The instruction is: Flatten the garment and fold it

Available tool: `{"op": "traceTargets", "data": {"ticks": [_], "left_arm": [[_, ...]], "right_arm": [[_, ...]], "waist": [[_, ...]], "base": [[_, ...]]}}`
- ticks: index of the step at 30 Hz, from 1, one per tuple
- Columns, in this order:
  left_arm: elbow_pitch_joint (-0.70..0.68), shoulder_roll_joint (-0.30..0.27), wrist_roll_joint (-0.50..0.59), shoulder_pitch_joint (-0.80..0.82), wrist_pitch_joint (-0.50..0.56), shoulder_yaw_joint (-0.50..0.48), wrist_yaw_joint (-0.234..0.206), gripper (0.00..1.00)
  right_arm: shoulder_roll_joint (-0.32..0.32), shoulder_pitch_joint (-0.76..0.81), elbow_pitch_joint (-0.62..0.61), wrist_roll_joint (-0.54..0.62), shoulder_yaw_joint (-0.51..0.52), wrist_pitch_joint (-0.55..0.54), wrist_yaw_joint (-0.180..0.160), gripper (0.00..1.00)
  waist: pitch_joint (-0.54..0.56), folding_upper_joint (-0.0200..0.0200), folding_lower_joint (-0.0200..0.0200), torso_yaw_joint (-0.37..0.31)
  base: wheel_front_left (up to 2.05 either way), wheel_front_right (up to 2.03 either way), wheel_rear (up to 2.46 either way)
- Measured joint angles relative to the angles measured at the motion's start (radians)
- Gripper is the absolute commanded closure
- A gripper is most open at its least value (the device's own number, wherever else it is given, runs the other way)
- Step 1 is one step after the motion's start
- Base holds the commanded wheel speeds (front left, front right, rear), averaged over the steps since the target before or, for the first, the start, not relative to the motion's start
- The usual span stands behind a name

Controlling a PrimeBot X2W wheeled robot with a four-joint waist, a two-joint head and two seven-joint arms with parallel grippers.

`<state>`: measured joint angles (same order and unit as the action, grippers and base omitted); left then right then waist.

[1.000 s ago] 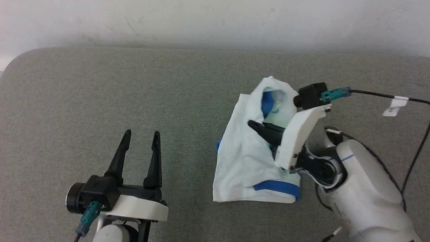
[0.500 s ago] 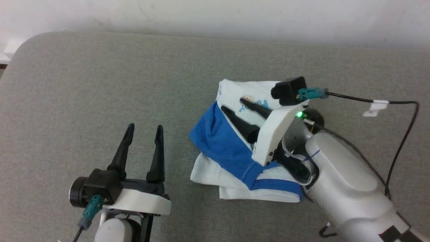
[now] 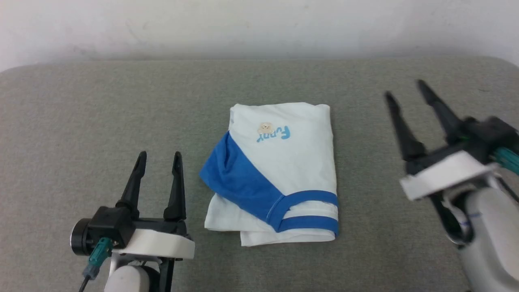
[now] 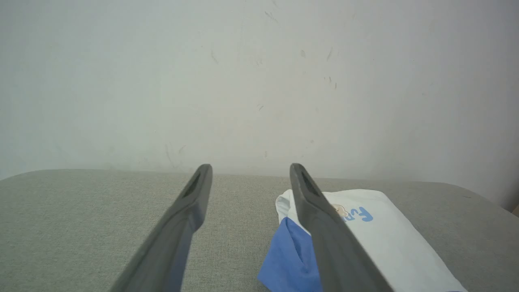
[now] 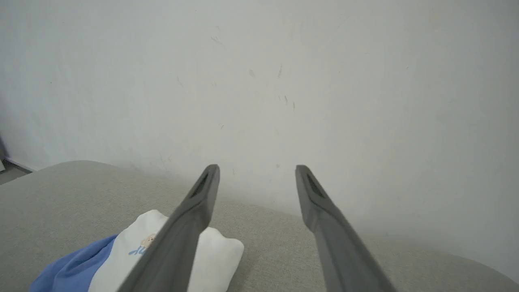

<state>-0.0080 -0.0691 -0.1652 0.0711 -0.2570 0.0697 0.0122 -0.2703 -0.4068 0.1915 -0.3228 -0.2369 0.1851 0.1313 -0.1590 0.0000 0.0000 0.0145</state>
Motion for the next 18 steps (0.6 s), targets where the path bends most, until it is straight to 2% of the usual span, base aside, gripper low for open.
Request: {"op": "traceTargets", "data": {"ticks": [5, 10, 13, 16, 18], "left_arm": [[0.006, 0.0, 0.0, -0.009, 0.0, -0.013, -0.001, 0.0], [0.016, -0.001, 0.0, -0.013, 0.0, -0.029, -0.001, 0.0], [0.021, -0.001, -0.002, -0.014, 0.0, -0.036, -0.001, 0.0], [0.026, 0.0, -0.004, -0.014, 0.0, -0.04, -0.001, 0.0], [0.03, 0.0, -0.004, -0.013, 0.0, -0.041, -0.001, 0.0]], "right_arm": [[0.012, 0.174, -0.17, 0.062, 0.197, -0.053, 0.0, 0.0], [0.067, 0.315, -0.281, 0.066, 0.34, -0.148, 0.0, 0.0], [0.116, 0.358, -0.263, -0.041, 0.412, -0.253, 0.0, 0.0], [0.15, 0.362, -0.182, -0.219, 0.474, -0.406, 0.0, 0.0], [0.15, 0.351, -0.1, -0.297, 0.502, -0.526, 0.0, 0.0]], "waist": [[0.013, 0.0, -0.0001, -0.035], [0.021, 0.0, -0.0001, -0.06], [0.022, 0.0, -0.0001, -0.069], [0.018, 0.0, -0.0001, -0.072], [0.015, 0.0, 0.0, -0.069]], "base": [[0.0, 0.0, 0.0], [0.0, 0.0, 0.0], [0.0, 0.0, 0.0], [0.0, 0.0, 0.0], [0.0, 0.0, 0.0]]}}
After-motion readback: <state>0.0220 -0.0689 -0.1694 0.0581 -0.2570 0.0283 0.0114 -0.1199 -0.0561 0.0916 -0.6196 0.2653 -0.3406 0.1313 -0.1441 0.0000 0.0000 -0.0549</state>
